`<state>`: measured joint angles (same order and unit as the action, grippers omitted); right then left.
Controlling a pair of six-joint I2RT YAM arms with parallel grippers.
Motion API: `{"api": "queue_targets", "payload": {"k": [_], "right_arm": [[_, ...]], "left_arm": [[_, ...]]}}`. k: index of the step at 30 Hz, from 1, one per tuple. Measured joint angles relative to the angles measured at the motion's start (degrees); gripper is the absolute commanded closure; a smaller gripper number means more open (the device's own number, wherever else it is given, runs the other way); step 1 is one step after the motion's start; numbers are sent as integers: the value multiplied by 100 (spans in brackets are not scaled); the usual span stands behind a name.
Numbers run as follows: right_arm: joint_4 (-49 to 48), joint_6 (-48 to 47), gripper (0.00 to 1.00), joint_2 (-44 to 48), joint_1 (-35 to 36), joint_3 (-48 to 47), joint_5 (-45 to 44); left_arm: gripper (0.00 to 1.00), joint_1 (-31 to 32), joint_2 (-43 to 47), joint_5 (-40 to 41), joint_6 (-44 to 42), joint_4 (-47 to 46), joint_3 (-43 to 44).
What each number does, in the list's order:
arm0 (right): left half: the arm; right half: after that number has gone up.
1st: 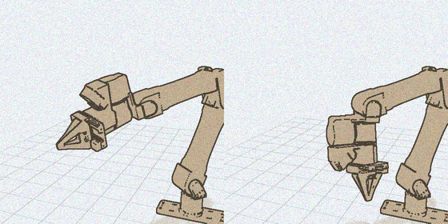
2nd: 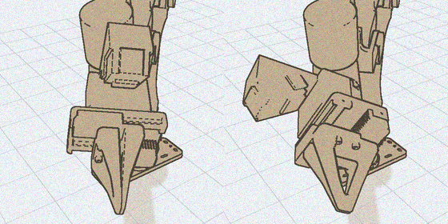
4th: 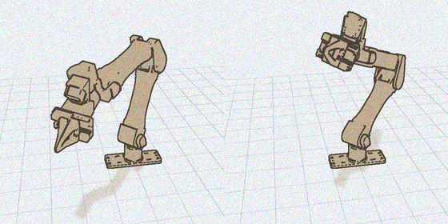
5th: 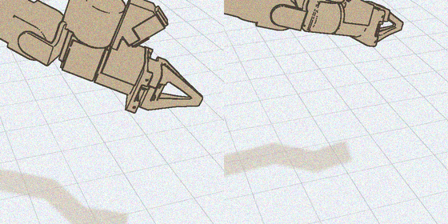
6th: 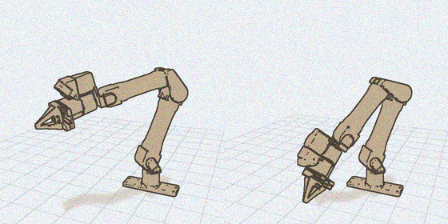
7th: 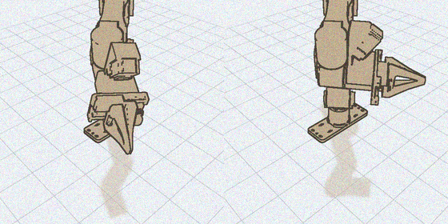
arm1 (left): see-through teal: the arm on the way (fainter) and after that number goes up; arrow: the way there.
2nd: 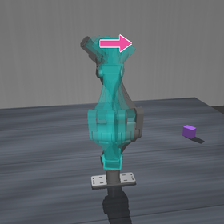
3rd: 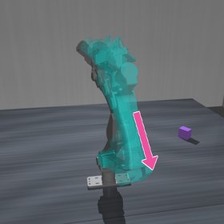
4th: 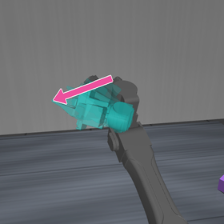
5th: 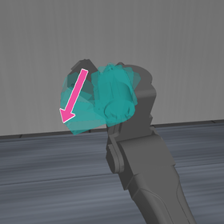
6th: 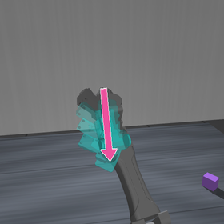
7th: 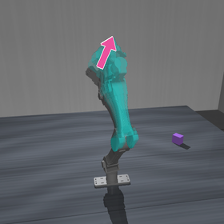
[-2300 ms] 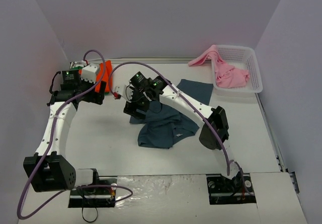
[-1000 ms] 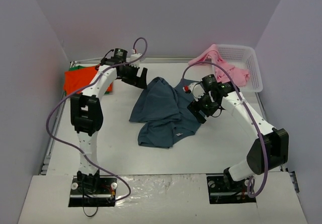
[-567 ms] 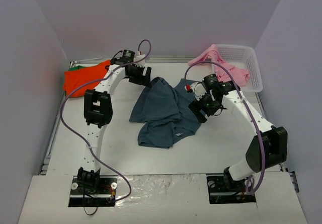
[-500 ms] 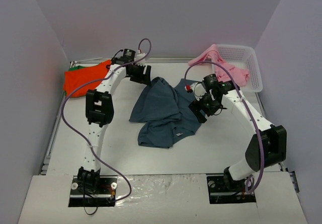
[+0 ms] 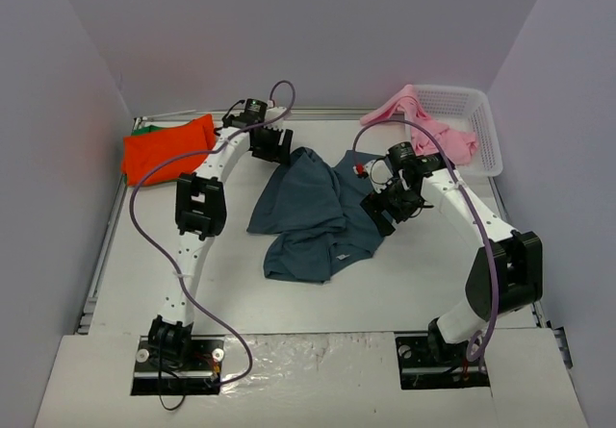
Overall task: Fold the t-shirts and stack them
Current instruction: Flatten out the tshirt
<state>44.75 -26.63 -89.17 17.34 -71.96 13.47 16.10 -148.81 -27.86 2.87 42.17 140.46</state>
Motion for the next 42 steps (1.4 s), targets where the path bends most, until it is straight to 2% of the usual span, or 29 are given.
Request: {"api": "queue_targets", "payload": {"k": [6,11,12,16,17,18,21,22,30,36,42], "right_arm": [[-7,-2,27,-136,-13,0,11],[-17,-2,28,-278,-13,0,44],[-17,0,28,-278,-13,0,52],[-17,2,28,-278,-13,2,103],[-17,0,28,-278,-13,0,114],[-17,0,28,-278,-13,2,122],[-20,0,28,-278,-15,9,170],[-20,0,28,-278,-13,11,190],[-37,0,33,-385,35,195,345],[-131,0,34,-990,308,275,452],[-264,2,35,-1508,610,271,535]], "left_arm": [[38,107,-133,57,20,-68,122],[44,223,-142,81,15,-87,122],[49,238,-142,87,17,-85,122],[58,293,-138,96,15,-160,37],[67,297,-122,96,9,-221,-22],[67,297,-103,98,24,-249,-66],[95,297,-39,122,-31,-343,-236],[97,295,-33,140,-31,-363,-264],[98,332,11,455,-201,-275,-275],[98,348,153,800,-420,-17,-376],[98,343,492,953,-485,98,-885]]}}
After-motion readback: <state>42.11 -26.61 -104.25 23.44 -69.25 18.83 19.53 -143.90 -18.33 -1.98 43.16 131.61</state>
